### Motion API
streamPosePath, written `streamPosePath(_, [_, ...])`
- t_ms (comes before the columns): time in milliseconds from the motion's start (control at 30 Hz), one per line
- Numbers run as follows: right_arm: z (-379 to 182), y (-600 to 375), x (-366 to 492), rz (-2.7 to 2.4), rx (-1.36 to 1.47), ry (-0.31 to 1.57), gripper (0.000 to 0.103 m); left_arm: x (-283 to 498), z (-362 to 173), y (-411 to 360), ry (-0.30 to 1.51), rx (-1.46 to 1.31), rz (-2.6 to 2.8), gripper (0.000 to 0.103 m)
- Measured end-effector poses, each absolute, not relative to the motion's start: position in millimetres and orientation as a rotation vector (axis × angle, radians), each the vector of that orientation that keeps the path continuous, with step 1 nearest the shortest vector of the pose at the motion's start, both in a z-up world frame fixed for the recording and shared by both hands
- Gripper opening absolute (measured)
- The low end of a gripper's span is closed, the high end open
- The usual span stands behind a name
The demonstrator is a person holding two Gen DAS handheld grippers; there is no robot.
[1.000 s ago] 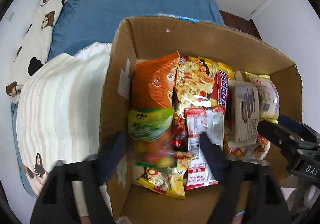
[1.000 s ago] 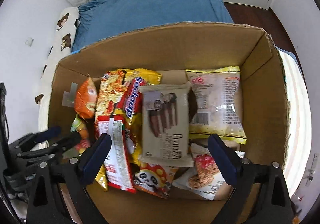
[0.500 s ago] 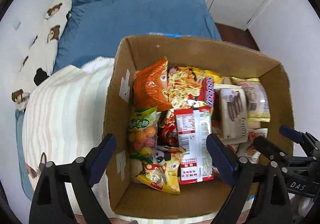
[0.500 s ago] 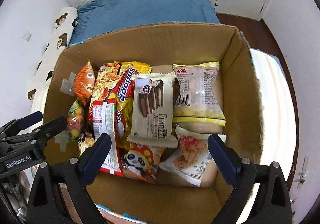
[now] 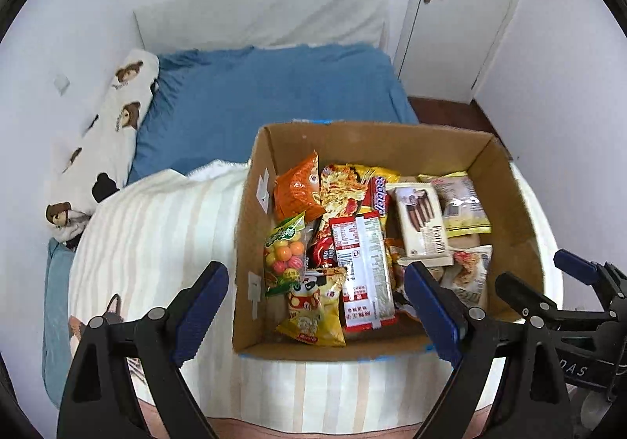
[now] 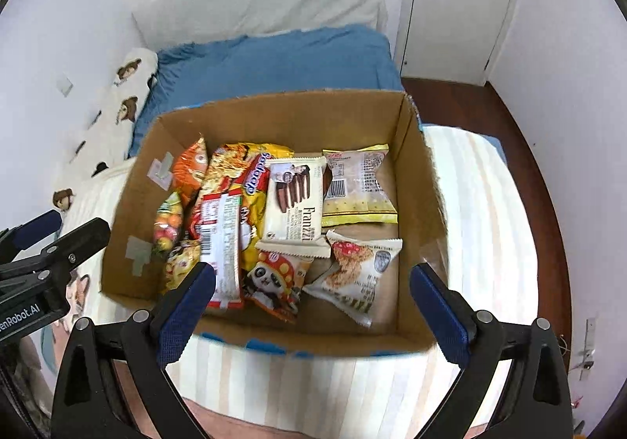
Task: Organize snacks
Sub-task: 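Move both open tools down toward the last snacks on the blanket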
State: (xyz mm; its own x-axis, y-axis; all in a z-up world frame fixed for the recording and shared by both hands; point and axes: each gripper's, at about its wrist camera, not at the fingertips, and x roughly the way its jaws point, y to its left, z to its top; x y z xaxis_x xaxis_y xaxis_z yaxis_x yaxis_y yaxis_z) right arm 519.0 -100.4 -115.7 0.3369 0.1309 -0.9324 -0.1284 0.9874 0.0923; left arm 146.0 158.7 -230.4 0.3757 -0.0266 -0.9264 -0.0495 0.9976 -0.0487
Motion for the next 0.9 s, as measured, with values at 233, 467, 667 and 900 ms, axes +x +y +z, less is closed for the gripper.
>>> streamPosePath(233, [-80,-108,468,0.165,0.019,1.117,0.101,101,-195,156,1.092,-0.077,0.001,0.092])
streamPosePath(467, [-50,-117,426,0.151,0.038,1.033,0.101,61,-171,155,1.032,-0.06,-0.007,0.092])
streamPosePath(667, [-34,-126,392,0.167,0.083,1.006,0.101,28,-161,156,0.999,-0.063,0.009,0.092])
streamPosePath(900, [-107,-143,333,0.266,0.302,1.306,0.101,-24,-204,155,1.121,-0.03,0.03,0.092])
